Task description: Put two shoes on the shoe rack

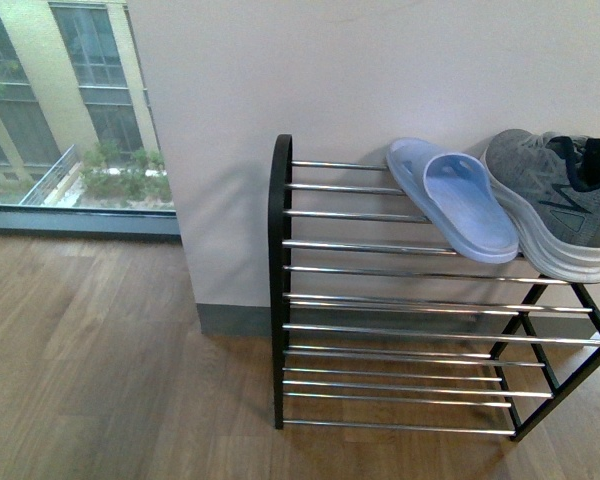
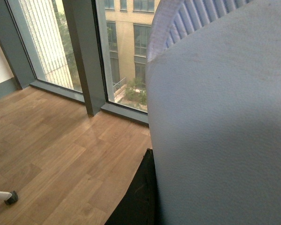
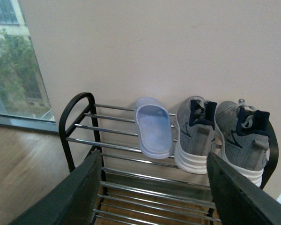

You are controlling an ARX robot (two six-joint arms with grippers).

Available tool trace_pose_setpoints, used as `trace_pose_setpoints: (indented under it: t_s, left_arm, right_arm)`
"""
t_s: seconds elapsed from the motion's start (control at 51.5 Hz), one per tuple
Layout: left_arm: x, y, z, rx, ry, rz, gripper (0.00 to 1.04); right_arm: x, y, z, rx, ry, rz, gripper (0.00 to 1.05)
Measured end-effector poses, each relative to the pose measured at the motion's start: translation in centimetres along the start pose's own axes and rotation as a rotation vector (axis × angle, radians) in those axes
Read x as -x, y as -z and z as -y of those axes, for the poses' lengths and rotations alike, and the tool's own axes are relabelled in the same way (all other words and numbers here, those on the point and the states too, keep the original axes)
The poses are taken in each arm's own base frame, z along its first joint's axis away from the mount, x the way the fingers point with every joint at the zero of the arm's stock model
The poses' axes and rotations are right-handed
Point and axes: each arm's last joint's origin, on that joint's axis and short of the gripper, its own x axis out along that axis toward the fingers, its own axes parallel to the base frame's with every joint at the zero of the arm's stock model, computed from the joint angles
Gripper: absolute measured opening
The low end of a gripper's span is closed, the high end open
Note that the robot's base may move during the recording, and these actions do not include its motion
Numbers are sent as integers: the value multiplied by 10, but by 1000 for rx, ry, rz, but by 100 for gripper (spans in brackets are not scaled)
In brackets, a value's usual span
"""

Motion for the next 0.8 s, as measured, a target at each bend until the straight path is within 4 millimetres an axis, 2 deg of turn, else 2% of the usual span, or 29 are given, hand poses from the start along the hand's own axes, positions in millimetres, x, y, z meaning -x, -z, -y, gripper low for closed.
trace_pose_setpoints:
  t_s: [0.078, 0.194, 0.291, 0.408, 0.486, 0.583, 0.602, 0.68, 0.797]
  left_arm:
    - [0, 0, 0, -1, 4, -1, 2]
    - [0, 0, 0, -5, 5, -1, 2]
    - [-5, -4, 11, -167, 134, -107, 2]
    - [-21, -27, 38, -162, 299, -169, 2]
    - [-50, -46, 70, -60, 385, -268, 2]
    - [-83, -52, 105, 6, 433, -381, 2]
    - [-95, -48, 116, 8, 424, -425, 2]
    - [-122, -32, 140, -17, 406, -532, 2]
    - [-149, -22, 168, -48, 414, -591, 2]
  right_arm:
    - [0, 0, 0, 0, 1, 0, 83]
    - [0, 0, 0, 0, 2, 0, 97]
    - [0, 0, 0, -1, 13, 0, 95]
    - [0, 0, 0, -3, 10, -1, 95]
    - [0, 0, 0, -3, 8, -1, 95]
    - [0, 0, 0, -3, 7, -2, 95]
    - [0, 0, 0, -3, 7, -1, 95]
    - [0, 0, 0, -3, 7, -2, 95]
    - [0, 0, 0, -3, 7, -2, 95]
